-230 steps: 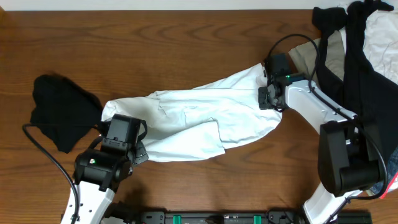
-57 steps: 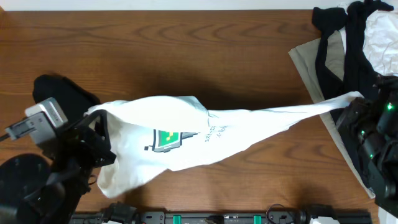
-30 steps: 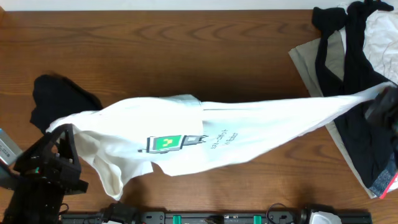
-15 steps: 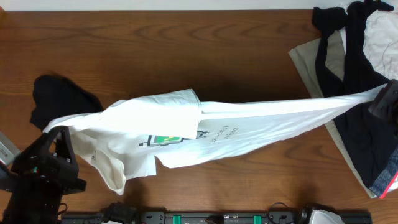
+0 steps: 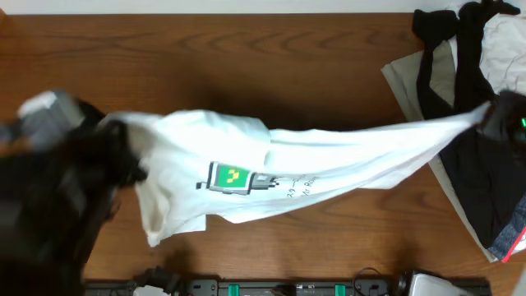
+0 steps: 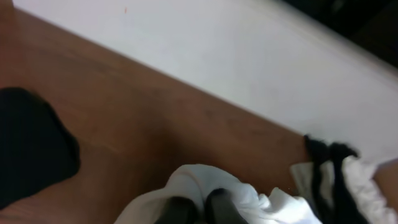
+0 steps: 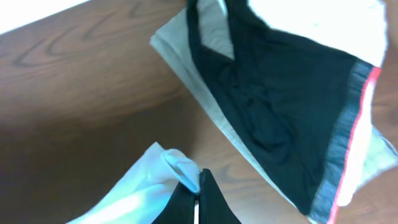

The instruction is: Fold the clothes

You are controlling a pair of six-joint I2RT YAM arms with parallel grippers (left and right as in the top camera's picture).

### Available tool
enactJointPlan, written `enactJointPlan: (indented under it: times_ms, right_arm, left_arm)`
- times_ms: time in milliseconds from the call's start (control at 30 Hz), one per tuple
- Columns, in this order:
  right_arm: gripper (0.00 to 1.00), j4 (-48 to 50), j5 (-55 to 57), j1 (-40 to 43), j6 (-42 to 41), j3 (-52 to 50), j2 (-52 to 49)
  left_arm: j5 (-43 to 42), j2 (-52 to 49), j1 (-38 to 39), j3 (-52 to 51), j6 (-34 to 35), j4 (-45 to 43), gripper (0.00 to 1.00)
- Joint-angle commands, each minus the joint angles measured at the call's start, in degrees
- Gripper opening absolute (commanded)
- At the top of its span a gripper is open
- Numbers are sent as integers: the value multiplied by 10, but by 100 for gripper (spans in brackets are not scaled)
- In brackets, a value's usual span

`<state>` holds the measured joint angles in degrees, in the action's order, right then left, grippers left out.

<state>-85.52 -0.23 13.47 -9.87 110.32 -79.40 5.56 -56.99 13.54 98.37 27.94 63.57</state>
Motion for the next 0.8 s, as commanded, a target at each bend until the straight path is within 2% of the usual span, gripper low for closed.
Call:
enactJointPlan:
  times_ms: [0,100,267,367,433,600,767]
  right_arm:
    - [1,26,-44,3,37,5,-72]
    - [1,85,-70,-8,58,5,-143]
    - [1,233,-121,-29,67,5,-220]
    - [1,328,-120,-37,41,12,-222]
    - [1,356,-106,-37,20,41,-215]
    - [1,323,-20,-36,-7,142,-205]
    - [1,224,22,-35,10,167,-205]
  left_arm:
    - [-2,-78,-4,1,-41,-23,6]
    - [-40,-171,-28,1,-66,-76,6]
    - [-219,-328,-108,36,-70,-180,6]
    - [-288,-414,-147,116,-89,-197,6]
    - [-337,-460,-170,195,-112,-182,6]
    - [-356,-482,-198,354,-179,-121,6]
    - [-356,-467,-203,396,-215,3,6]
